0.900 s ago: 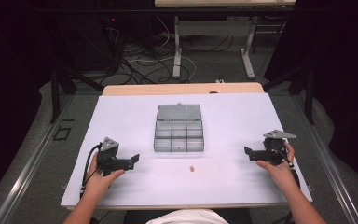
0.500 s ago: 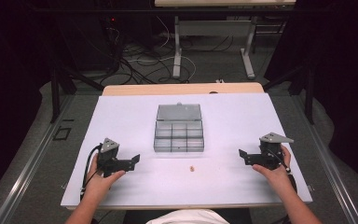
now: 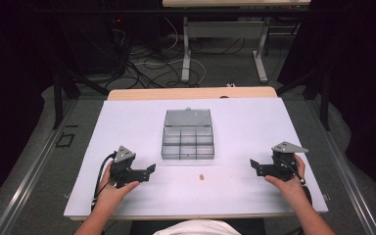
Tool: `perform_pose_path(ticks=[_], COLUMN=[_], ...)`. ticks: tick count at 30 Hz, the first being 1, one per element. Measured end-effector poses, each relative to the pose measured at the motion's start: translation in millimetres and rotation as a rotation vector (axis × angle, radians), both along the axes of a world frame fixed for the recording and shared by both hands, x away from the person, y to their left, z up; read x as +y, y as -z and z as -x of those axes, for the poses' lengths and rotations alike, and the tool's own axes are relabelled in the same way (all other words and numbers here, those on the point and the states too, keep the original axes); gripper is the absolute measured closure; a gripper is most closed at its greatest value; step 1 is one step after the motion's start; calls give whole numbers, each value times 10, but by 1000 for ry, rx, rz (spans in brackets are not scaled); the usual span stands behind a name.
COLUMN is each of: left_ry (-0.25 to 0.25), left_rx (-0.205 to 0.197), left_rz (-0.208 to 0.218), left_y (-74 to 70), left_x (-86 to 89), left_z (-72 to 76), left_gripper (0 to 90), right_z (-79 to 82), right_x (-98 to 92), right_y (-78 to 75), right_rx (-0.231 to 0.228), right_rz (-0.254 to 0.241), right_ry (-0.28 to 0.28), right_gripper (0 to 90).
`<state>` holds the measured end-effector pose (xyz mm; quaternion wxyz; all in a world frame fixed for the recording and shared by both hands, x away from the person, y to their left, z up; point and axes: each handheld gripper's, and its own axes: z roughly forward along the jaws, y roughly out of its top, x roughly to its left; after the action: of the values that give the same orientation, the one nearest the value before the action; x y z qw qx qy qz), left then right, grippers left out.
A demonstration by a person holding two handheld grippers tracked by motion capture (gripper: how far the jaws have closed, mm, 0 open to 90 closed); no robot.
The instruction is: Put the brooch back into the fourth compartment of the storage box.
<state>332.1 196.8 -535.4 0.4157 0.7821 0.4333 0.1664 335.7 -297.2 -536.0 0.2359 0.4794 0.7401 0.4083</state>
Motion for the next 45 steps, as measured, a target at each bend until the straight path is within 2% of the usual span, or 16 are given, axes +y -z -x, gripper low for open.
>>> perform_pose_path(ticks=[2,5,9,13,14,17,20,22,30,31,36,37,38,39,45], left_ry=[5,17,29,63,56,89,106,105,133,148,146,157,144,154,154], left_rx=[-5,-6,-18,-10,-20,-10,-1,-15,-16,-11,-28,-15,-19,-22,-18], left_rz=[6,10,-6,-25,-21,-34,-12,-17,-12,-15,-15,-17,-10,-22,-26], left_y=[0,-9,-12,-21,-14,-20,-18,-16,-27,-31,-9,-15,-5,-7,-10], left_x=[-35,-85,-170,-250,-284,-369,-446,-500,-642,-651,-726,-730,-751,-755,-834], left_z=[7,14,13,7,8,2,-2,-6,-8,-15,-30,-33,-33,-40,-50], left_gripper=[104,161,161,167,172,182,191,205,236,236,264,264,266,266,279], right_z=[-1,4,9,6,5,1,2,5,6,6,4,4,2,2,1], right_x=[-5,-19,-32,-46,-49,-56,-54,-51,-61,-61,-52,-52,-54,-54,-61], right_y=[5,15,12,6,6,6,6,3,10,10,19,19,20,20,20], right_rx=[0,3,4,1,3,1,2,4,5,5,11,11,9,9,4], right_rz=[0,5,5,-4,-6,-5,-3,-8,-7,-7,-11,-11,-7,-7,-10], right_ry=[-2,-1,2,9,12,11,9,11,10,10,8,8,4,4,9], right_gripper=[0,0,0,0,0,0,0,1,4,4,5,5,5,5,7])
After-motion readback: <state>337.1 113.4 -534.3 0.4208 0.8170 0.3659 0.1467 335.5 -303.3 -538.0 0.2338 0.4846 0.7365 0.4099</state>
